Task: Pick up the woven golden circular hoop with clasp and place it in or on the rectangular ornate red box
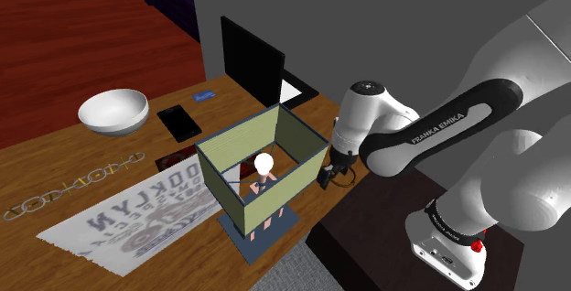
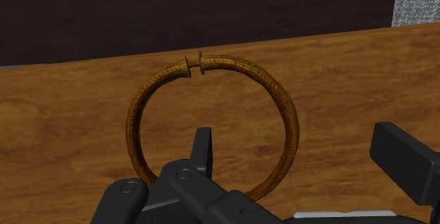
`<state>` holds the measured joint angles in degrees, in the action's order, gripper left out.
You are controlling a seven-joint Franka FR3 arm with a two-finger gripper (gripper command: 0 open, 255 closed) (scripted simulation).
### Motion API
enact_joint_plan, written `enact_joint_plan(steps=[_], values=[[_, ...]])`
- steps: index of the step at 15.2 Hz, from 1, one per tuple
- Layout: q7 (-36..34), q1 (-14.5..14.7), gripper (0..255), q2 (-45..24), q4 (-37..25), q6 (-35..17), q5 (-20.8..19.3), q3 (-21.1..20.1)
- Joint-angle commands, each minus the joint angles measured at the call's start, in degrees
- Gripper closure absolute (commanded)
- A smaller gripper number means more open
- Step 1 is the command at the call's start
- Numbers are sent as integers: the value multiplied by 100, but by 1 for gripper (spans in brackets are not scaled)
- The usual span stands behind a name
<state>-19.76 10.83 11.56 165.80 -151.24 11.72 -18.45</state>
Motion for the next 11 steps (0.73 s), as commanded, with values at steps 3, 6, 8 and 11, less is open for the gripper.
enact_joint_plan(steps=[3,6,8,11], values=[[-3,-3,0,-23,2,-27,-4,-2],[-2,-3,255,-22,2,-25,-4,-2],[-2,-3,255,-22,2,-25,-4,-2],[0,-1,255,-11,2,-15,-1,0]])
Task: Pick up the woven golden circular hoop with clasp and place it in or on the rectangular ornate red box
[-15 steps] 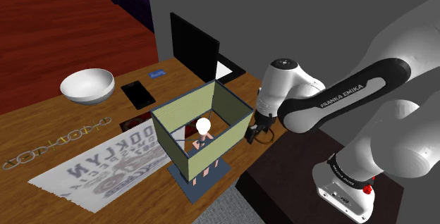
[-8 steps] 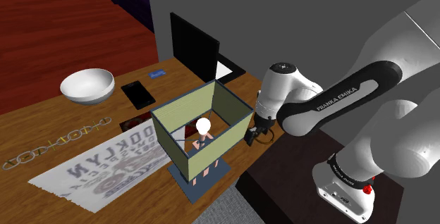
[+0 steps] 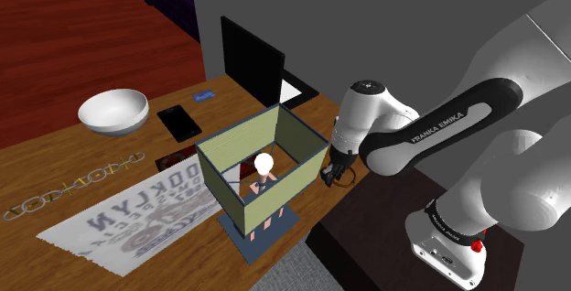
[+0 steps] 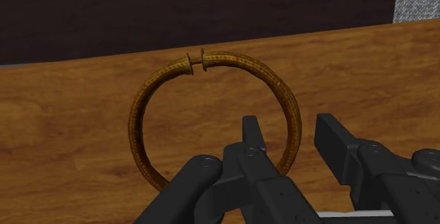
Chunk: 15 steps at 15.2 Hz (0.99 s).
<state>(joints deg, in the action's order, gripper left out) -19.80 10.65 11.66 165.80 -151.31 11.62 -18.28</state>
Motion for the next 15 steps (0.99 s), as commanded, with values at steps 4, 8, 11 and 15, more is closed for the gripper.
enact_joint_plan(steps=[4,8,11,15], values=[[0,18,255,-34,2,-19,4,-16],[48,72,255,418,-33,465,77,37],[67,100,255,733,-78,824,102,77],[79,125,255,1118,-163,1292,108,133]])
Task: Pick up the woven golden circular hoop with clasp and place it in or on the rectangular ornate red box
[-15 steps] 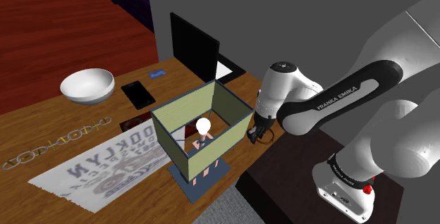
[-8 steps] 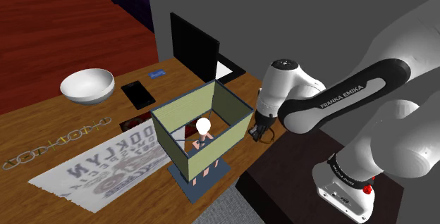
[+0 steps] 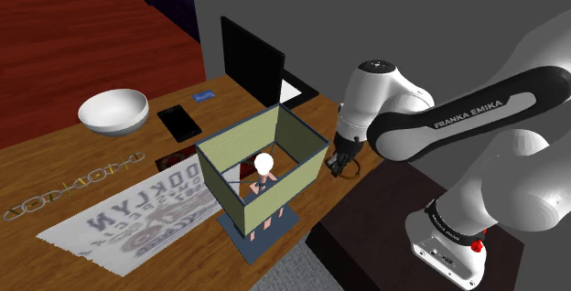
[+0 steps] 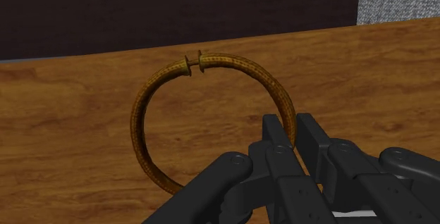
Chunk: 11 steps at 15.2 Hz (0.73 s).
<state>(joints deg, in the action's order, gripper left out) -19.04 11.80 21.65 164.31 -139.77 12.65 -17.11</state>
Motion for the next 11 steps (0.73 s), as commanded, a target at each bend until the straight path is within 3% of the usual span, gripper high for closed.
enact_joint_plan(steps=[1,11], values=[[5,15,255,208,-40,252,3,30],[-2,33,255,959,-383,1343,-58,170]])
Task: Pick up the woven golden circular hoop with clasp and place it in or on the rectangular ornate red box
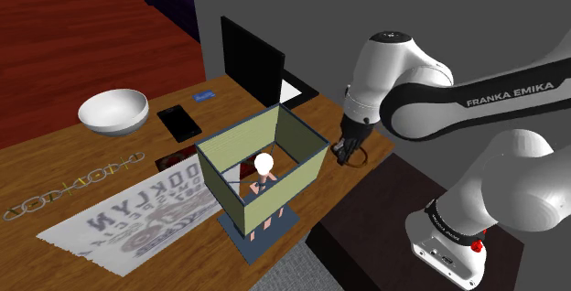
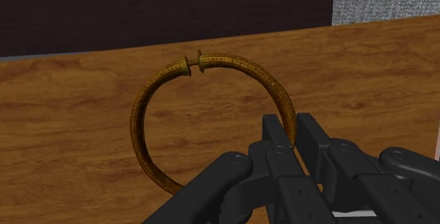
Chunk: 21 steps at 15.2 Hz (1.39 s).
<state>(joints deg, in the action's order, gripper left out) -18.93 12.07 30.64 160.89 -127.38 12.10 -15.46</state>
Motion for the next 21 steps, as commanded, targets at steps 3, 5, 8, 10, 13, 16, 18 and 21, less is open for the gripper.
enact_joint_plan(steps=[3,5,8,10,13,16,18,21], values=[[-106,-1,255,-127,-282,150,-21,-59],[-296,-29,255,-609,-686,55,-68,-212],[-605,-83,255,-1300,-1318,-21,-211,-426],[-828,-115,255,-1747,-1757,-32,-351,-553],[-1181,-140,255,-2409,-2448,8,-617,-715],[-1542,-110,255,-3068,-3182,114,-930,-825],[-1774,-54,255,-3508,-3700,223,-1148,-869],[-2092,89,255,-4171,-4528,443,-1466,-890]])
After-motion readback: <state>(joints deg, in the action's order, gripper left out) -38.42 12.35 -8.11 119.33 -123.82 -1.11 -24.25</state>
